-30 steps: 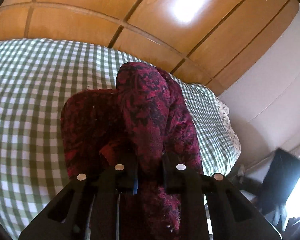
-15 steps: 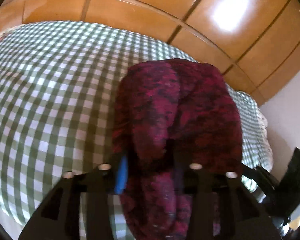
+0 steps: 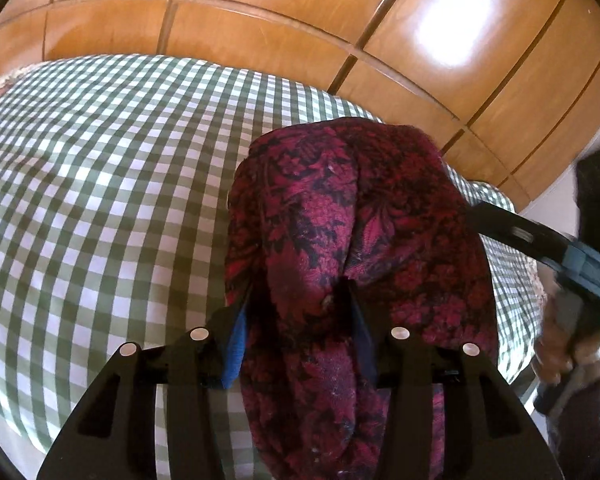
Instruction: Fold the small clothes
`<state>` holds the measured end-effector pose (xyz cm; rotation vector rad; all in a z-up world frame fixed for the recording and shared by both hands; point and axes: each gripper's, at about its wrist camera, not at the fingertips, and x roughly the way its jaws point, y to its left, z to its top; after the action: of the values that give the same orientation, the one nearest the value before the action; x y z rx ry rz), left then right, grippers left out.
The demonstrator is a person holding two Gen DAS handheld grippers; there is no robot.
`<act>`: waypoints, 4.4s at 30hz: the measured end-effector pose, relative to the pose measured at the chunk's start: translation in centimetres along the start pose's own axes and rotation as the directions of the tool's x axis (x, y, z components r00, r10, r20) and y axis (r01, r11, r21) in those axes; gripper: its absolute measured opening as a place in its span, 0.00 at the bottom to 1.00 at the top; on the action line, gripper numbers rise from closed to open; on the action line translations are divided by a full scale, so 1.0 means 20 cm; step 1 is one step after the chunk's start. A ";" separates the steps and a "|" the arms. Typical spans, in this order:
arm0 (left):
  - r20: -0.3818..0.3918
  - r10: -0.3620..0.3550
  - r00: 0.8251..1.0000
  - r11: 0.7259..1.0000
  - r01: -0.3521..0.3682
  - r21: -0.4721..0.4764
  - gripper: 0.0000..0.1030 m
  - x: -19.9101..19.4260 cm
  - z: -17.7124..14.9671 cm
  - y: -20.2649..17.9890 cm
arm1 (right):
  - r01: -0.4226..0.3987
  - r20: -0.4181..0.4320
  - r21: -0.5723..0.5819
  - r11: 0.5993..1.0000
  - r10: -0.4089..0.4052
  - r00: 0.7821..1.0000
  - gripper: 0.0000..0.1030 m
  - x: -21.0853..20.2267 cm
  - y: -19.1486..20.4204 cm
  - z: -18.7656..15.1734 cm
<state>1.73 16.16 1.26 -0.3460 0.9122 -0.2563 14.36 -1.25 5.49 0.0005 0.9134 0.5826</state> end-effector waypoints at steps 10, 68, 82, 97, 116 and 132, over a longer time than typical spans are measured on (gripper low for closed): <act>0.059 0.106 0.993 0.988 -0.112 0.102 0.49 -0.02 -0.05 -0.13 | 0.038 0.030 -0.020 0.999 -0.038 0.999 0.84 0.15 -0.09 -0.09; -0.005 -0.504 0.864 0.856 0.499 -0.137 0.74 0.25 -0.09 0.08 | -0.558 0.137 0.304 0.773 0.544 0.828 0.84 -0.20 -0.63 -0.75; -0.276 -0.472 0.837 0.813 0.534 0.230 0.67 0.92 0.37 -1.23 | -0.273 0.344 0.493 0.826 0.103 0.933 0.84 -0.84 -1.65 -1.06; -0.048 -0.137 0.989 0.888 0.144 0.437 0.67 0.89 0.26 -1.40 | 0.224 0.262 0.483 0.847 -0.384 0.886 0.88 -1.06 -1.49 -0.92; 0.027 -0.041 0.999 0.939 0.030 0.343 0.81 0.85 0.23 -1.34 | 0.408 0.126 0.443 0.799 -0.506 0.853 0.95 -0.72 -1.36 -0.59; 0.096 0.030 0.995 0.924 -0.064 0.377 0.82 0.72 0.12 -1.34 | 0.425 0.110 0.537 0.729 -0.560 0.821 0.95 -0.89 -1.08 -0.94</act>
<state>10.22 -13.10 2.89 0.0250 0.7616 -0.3641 2.26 -32.48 1.92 0.2833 0.7310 -0.1728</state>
